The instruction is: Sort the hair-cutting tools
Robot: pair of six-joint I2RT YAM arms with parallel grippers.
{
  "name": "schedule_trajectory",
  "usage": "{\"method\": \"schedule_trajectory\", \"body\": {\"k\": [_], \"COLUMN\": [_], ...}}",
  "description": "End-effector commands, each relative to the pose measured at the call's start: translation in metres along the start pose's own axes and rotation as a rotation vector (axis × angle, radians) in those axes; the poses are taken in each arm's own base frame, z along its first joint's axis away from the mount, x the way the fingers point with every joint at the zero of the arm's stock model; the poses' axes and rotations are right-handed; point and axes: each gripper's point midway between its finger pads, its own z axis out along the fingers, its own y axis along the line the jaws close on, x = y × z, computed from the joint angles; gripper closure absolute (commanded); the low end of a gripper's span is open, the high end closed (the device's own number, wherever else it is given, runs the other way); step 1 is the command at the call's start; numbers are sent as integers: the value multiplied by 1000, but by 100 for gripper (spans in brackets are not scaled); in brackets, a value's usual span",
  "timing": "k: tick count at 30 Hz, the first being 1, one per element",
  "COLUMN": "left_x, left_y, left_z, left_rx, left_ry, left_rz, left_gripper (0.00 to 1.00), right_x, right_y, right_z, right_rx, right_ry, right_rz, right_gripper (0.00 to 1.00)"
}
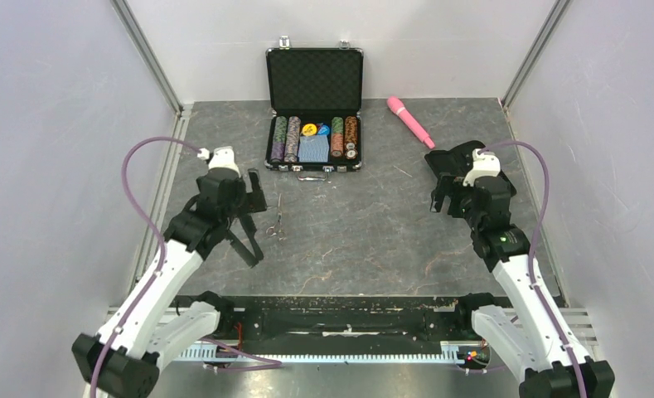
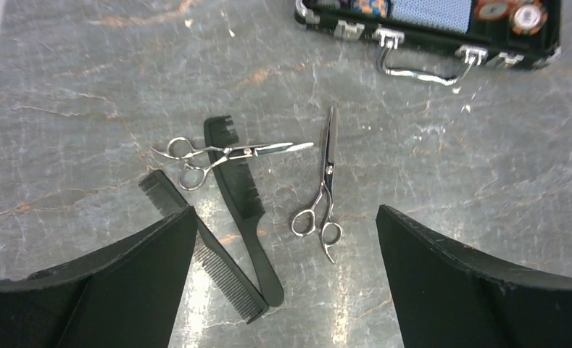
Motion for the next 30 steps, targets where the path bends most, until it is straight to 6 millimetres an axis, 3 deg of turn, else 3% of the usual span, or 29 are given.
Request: {"method": "schedule_trajectory", "body": {"k": [1,6,12,23,27,30], "left_x": [11,33,65,99,108,115], "left_y": [-21,-43,-62,-63,-61,-59], "left_z": [8,25,49,97,111,121], "left_rx": [49,108,143,62,38,22], "left_ry": [135,296,474,672,716,743], "left_rz": [-16,18,22,123,135,148], "left_gripper": [0,0,2,30,43,47], "right_x": [6,21,26,46,45,44], "right_y": [18,19,16,1,0,-3], "right_z": [6,11,12,15,14,15], "right_rx": [-98,-98,-90,-23,-20,-1], "right_ry": [28,66,71,78,73,65], "right_rz": [2,22,12,2,-2,-2], "right_gripper": [2,2,2,2,2,2]}}
